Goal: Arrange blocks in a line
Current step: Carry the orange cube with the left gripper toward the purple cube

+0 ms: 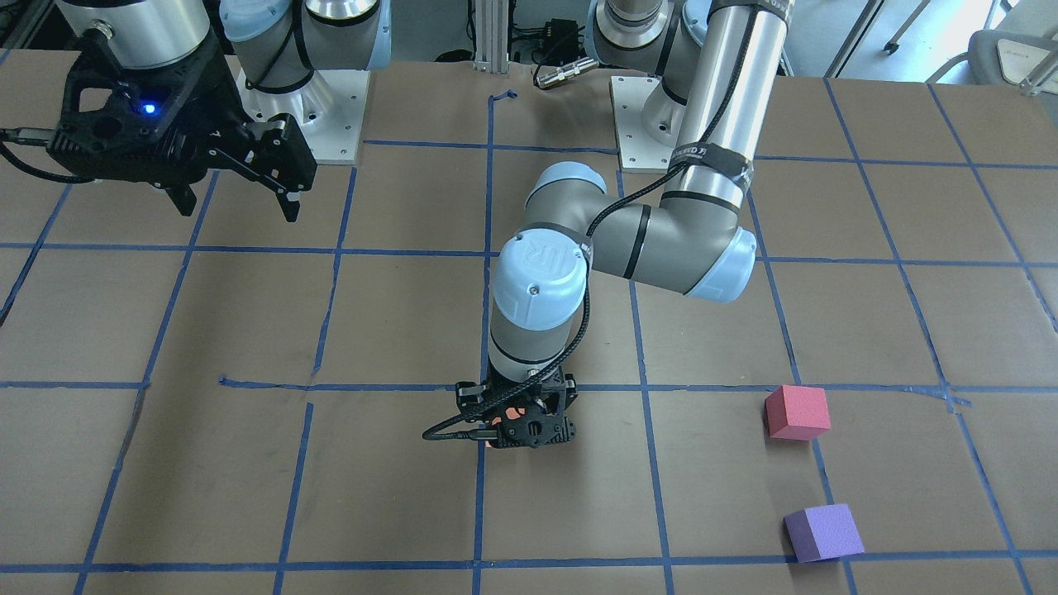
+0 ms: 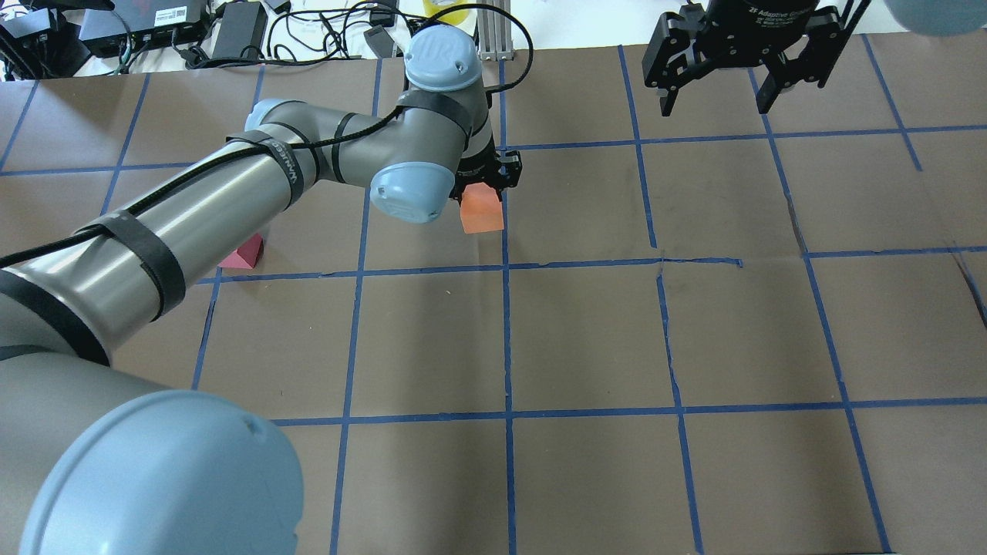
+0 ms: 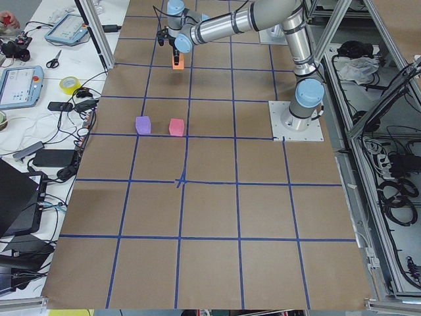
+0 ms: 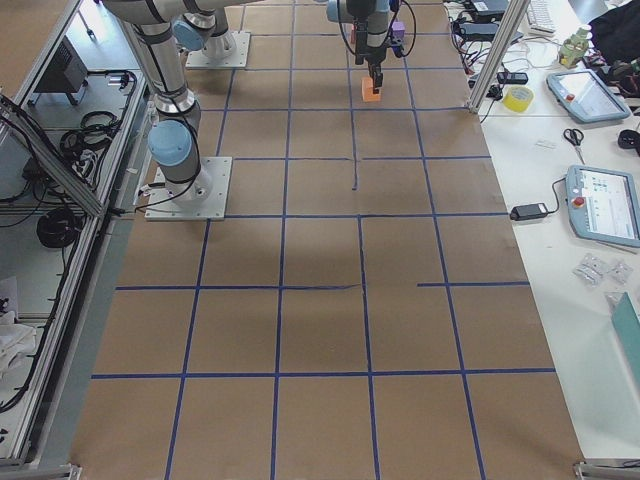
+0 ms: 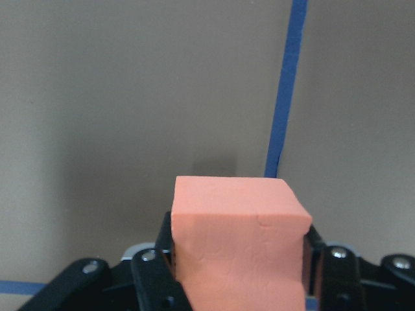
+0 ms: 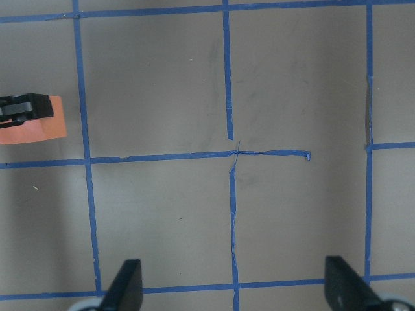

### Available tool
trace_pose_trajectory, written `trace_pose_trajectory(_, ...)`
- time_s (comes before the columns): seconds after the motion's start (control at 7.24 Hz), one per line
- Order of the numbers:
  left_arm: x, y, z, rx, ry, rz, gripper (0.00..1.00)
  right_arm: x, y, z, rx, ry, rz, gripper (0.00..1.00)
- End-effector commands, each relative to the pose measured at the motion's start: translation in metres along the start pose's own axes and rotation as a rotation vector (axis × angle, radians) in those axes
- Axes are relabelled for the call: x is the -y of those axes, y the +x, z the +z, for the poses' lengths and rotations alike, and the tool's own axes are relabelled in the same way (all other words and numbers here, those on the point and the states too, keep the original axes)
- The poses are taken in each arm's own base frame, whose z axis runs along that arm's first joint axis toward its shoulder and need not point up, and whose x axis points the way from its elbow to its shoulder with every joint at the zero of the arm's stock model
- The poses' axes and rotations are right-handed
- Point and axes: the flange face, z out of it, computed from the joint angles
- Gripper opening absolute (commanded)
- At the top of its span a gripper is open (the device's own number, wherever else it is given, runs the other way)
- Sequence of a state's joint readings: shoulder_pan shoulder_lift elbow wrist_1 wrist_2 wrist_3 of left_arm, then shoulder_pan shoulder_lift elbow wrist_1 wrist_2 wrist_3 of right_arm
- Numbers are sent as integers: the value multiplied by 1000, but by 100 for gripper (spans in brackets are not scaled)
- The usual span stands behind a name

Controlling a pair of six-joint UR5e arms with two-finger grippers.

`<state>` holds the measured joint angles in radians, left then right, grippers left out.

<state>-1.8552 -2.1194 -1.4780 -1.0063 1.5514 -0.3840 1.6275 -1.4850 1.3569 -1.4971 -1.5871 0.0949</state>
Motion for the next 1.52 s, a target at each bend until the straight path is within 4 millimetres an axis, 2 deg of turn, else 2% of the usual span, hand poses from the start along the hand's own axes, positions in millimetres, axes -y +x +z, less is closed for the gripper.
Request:
trace_pose_trajectory(0.0, 18, -55, -44, 21, -40, 88, 0, 0, 0, 0, 1, -1, 0, 100)
trace_pose_trajectory(0.14, 31, -90, -52, 32, -46, 92, 0, 0, 0, 0, 1, -1, 0, 100)
trace_pose_trajectory(0.28, 40, -121, -69, 49, -42, 185, 0, 0, 0, 0, 1, -1, 0, 100)
trace_pose_trajectory(0.41, 43, -151, -81, 51, -61, 219, 0, 0, 0, 1, 1, -2, 0, 100)
trace_pose_trajectory(0.55, 48, -178, -82, 46, -66, 246, 0, 0, 0, 1, 1, -2, 0, 100)
trace_pose_trajectory(0.83, 58, -212, -83, 48, -72, 378, 0, 0, 0, 0, 1, -1, 0, 100)
trace_pose_trajectory(0.97, 63, -236, -86, 48, -71, 383, 0, 0, 0, 0, 1, -1, 0, 100)
trace_pose_trajectory(1.11, 68, -259, -86, 40, -72, 474, 0, 0, 0, 0, 1, -1, 0, 100)
trace_pose_trajectory(1.38, 68, -272, -74, 24, -94, 613, 0, 0, 0, 0, 1, -1, 0, 100)
